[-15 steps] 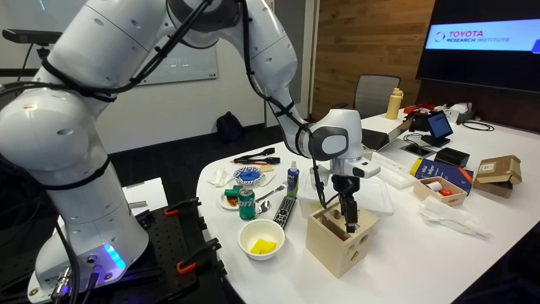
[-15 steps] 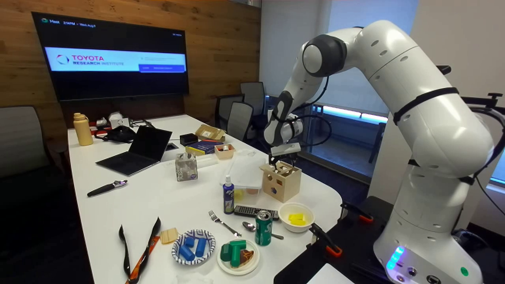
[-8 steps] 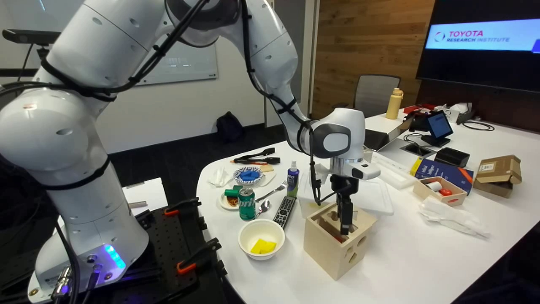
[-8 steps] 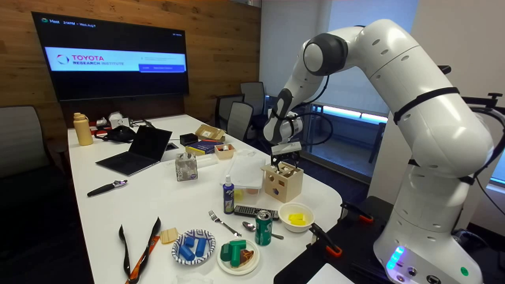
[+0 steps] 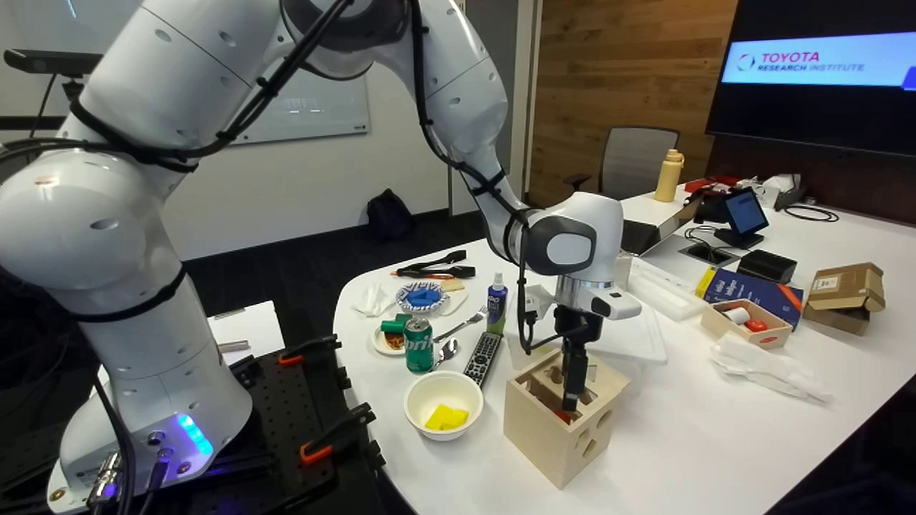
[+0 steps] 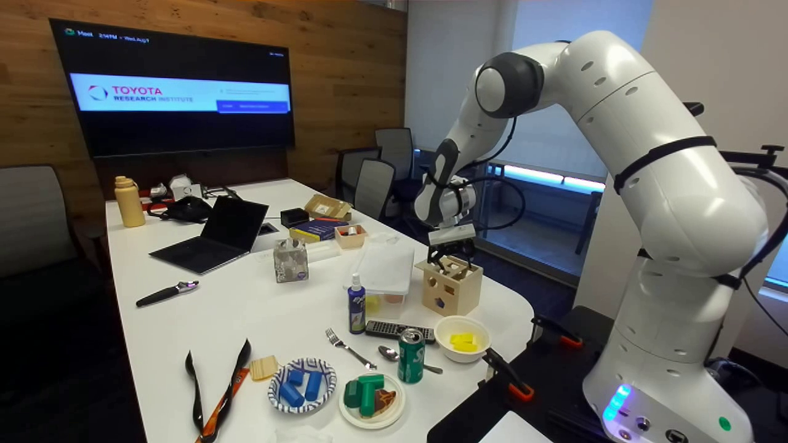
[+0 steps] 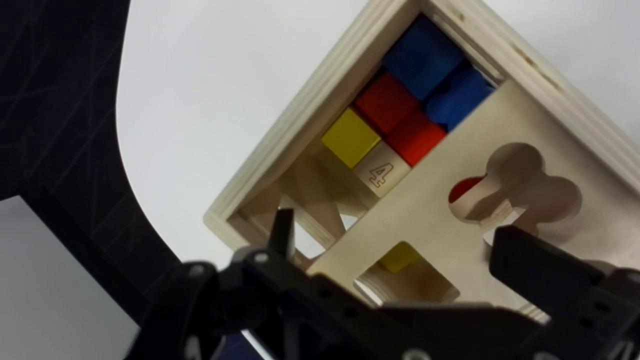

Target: Move the blue bottle forwards then close the lid on the wooden toy box.

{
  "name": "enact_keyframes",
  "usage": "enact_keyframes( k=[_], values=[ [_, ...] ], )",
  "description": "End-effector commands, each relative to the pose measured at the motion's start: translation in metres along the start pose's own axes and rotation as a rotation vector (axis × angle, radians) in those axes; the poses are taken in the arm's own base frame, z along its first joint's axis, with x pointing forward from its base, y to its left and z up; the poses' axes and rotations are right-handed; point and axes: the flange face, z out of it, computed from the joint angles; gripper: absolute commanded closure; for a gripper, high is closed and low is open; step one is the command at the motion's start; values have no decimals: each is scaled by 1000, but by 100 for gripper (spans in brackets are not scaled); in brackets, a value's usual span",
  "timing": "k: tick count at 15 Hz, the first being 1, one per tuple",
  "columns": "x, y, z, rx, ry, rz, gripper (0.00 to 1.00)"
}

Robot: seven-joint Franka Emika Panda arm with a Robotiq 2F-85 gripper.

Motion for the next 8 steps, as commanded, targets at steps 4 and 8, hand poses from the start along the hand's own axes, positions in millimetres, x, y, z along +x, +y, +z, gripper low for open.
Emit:
enact_keyframes(
  k=[4,8],
  values=[
    [-24,14,8,7,-115,68,0],
    [-34,18,6,9,-148,96,0]
  ],
)
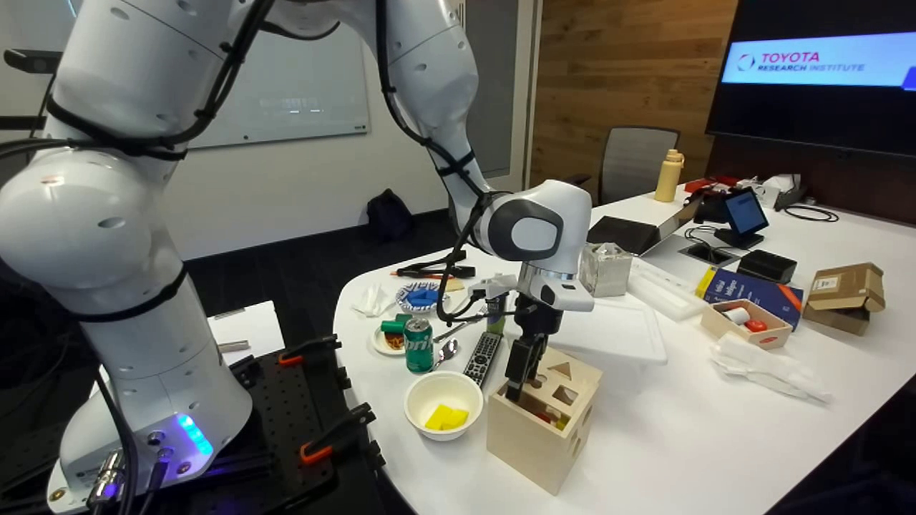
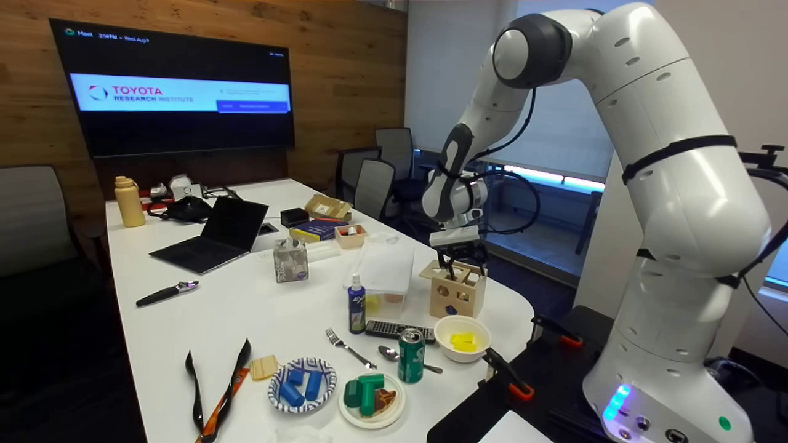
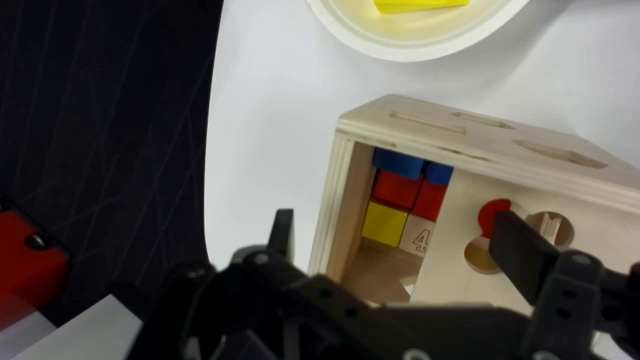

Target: Move the blue bottle forwards then close the lid on the wooden toy box.

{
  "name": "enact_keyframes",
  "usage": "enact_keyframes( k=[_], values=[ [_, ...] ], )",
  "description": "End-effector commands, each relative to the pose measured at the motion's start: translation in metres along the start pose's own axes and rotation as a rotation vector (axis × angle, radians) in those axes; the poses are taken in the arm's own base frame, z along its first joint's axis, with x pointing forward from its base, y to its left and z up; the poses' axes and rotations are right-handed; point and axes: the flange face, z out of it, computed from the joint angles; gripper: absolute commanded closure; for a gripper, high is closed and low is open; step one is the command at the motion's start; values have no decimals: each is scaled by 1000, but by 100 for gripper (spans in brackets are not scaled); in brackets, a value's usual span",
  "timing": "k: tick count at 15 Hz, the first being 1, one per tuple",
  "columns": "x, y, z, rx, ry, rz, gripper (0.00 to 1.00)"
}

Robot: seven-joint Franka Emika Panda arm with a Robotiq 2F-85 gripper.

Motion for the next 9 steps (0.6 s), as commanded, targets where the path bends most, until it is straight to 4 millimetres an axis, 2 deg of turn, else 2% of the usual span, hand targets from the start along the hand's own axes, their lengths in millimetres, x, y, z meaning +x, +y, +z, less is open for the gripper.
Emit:
enact_keyframes(
  k=[1,9],
  values=[
    [-1,6,-4,24,24,15,0],
    [-1,-1,9,26,9,-4,0]
  ],
)
